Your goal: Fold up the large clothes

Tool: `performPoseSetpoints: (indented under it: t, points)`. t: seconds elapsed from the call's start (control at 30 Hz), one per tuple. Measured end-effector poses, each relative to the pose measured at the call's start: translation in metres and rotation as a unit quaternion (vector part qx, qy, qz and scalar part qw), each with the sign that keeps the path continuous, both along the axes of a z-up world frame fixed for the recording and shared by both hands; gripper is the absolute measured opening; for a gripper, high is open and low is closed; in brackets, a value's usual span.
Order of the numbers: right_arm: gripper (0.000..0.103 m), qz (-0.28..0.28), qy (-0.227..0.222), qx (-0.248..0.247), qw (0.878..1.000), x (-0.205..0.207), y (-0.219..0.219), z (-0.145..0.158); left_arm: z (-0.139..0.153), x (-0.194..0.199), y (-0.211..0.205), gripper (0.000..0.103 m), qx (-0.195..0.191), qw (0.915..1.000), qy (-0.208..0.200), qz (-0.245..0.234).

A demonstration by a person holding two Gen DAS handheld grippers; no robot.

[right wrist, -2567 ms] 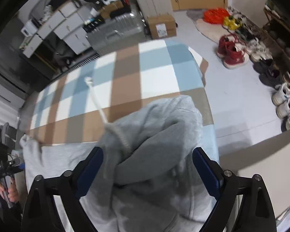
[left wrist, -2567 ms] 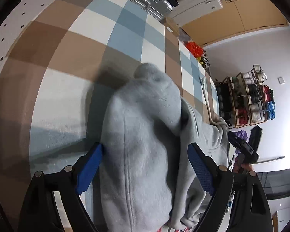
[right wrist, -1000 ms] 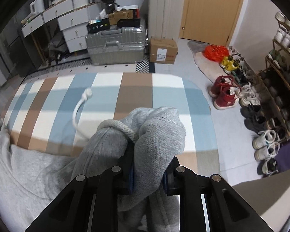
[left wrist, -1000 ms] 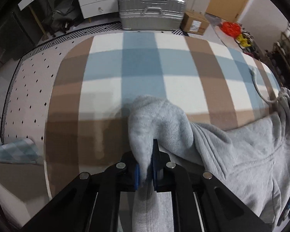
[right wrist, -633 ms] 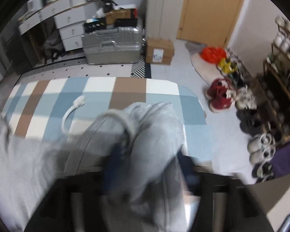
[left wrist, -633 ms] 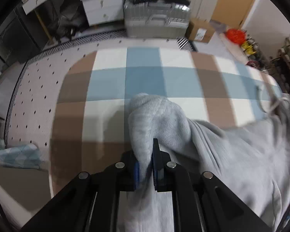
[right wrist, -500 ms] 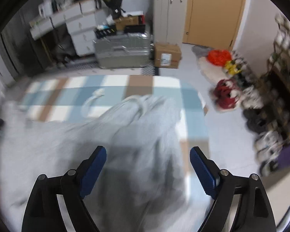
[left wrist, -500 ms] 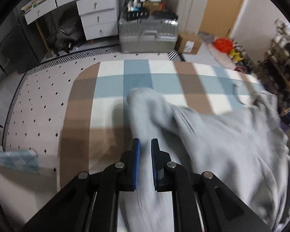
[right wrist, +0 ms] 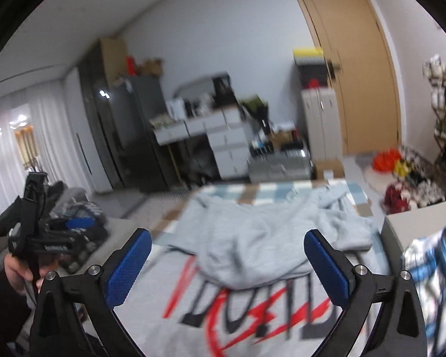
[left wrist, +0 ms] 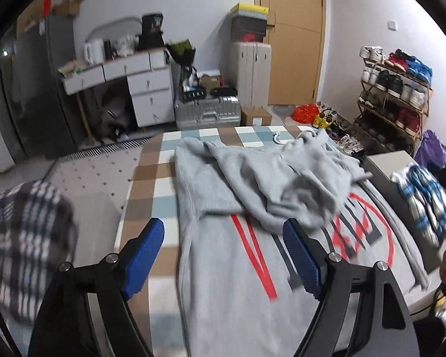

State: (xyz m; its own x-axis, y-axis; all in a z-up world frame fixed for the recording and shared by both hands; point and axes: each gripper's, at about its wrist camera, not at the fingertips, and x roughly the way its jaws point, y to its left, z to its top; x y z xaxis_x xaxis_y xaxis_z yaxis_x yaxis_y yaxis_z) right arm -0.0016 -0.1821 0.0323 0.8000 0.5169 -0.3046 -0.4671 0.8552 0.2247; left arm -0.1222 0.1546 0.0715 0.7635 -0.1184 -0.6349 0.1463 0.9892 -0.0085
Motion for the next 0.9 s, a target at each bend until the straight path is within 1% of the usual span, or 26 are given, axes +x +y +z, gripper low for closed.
performPoseSetpoints:
  t: [0.03, 0.07, 0.1, 0.17, 0.2, 0.27, 0.33, 0.37, 0.4, 0.43, 0.47, 0.57, 0.6, 0.67, 0.77, 0.8, 0.83, 0.87, 0.9]
  points:
    - [0.103, 0.0, -0.02, 0.009, 1.0, -0.02, 0.003, -0.003, -0.001, -0.011, -0.001, 0.083, 0.003, 1.0, -0.006, -0.001]
    - [0.103, -0.001, -0.034, 0.013, 0.999, -0.034, 0.003, -0.005, -0.004, -0.015, -0.001, 0.085, 0.004, 0.9999, -0.011, 0.002]
    - [0.103, -0.002, -0.044, 0.015, 0.999, -0.045, 0.004, -0.008, -0.006, -0.026, 0.001, 0.089, 0.004, 0.9998, -0.017, 0.006]
    - [0.103, -0.004, -0.058, 0.013, 0.998, -0.063, 0.005, -0.016, -0.015, -0.044, 0.001, 0.095, 0.003, 0.9996, -0.023, 0.017]
    - [0.103, -0.005, -0.061, 0.008, 0.998, -0.068, 0.004, -0.021, -0.021, -0.046, 0.002, 0.098, -0.002, 0.9996, -0.022, 0.017]
    - [0.103, -0.011, -0.068, -0.001, 0.998, -0.078, -0.003, -0.035, -0.028, -0.053, 0.006, 0.098, -0.012, 0.9995, -0.016, 0.023]
    - [0.103, -0.013, -0.074, 0.0, 0.997, -0.083, -0.013, -0.053, -0.043, -0.059, 0.013, 0.098, -0.031, 0.999, 0.011, 0.032]
    - [0.103, -0.018, -0.062, -0.003, 0.998, -0.082, -0.017, -0.056, -0.051, -0.063, 0.017, 0.098, -0.048, 0.9979, 0.029, 0.034]
    - [0.103, -0.023, -0.049, -0.003, 0.999, -0.079, -0.019, -0.055, -0.064, -0.06, 0.023, 0.098, -0.072, 0.9953, 0.056, 0.03]
    - [0.103, -0.025, -0.047, 0.007, 0.999, -0.079, -0.025, -0.054, -0.071, -0.064, 0.023, 0.098, -0.081, 0.9936, 0.075, 0.026]
    - [0.103, -0.029, -0.052, 0.02, 0.998, -0.081, -0.031, -0.055, -0.082, -0.062, 0.026, 0.098, -0.082, 0.9915, 0.098, 0.028]
    - [0.103, -0.042, -0.039, 0.031, 0.998, -0.076, -0.041, -0.058, -0.101, -0.061, 0.036, 0.098, -0.069, 0.9895, 0.117, 0.049]
    - [0.103, -0.041, -0.031, 0.038, 0.998, -0.073, -0.045, -0.06, -0.106, -0.062, 0.041, 0.098, -0.07, 0.989, 0.12, 0.051]
    - [0.103, -0.035, -0.015, 0.05, 0.998, -0.071, -0.051, -0.064, -0.118, -0.065, 0.048, 0.098, -0.078, 0.9852, 0.139, 0.061]
    - [0.103, -0.037, -0.006, 0.062, 0.997, -0.071, -0.057, -0.068, -0.137, -0.065, 0.06, 0.098, -0.123, 0.9739, 0.18, 0.065]
    - [0.103, -0.037, -0.003, 0.069, 0.997, -0.071, -0.06, -0.069, -0.146, -0.065, 0.06, 0.098, -0.132, 0.97, 0.192, 0.068]
    - [0.103, -0.034, 0.0, 0.078, 0.996, -0.071, -0.064, -0.07, -0.151, -0.062, 0.057, 0.098, -0.114, 0.9723, 0.194, 0.066]
    - [0.103, -0.033, 0.002, 0.085, 0.996, -0.071, -0.066, -0.07, -0.154, -0.072, 0.051, 0.098, -0.101, 0.9753, 0.185, 0.066]
    - [0.103, -0.033, 0.004, 0.09, 0.995, -0.07, -0.068, -0.07, -0.156, -0.069, 0.05, 0.098, -0.099, 0.9765, 0.179, 0.067]
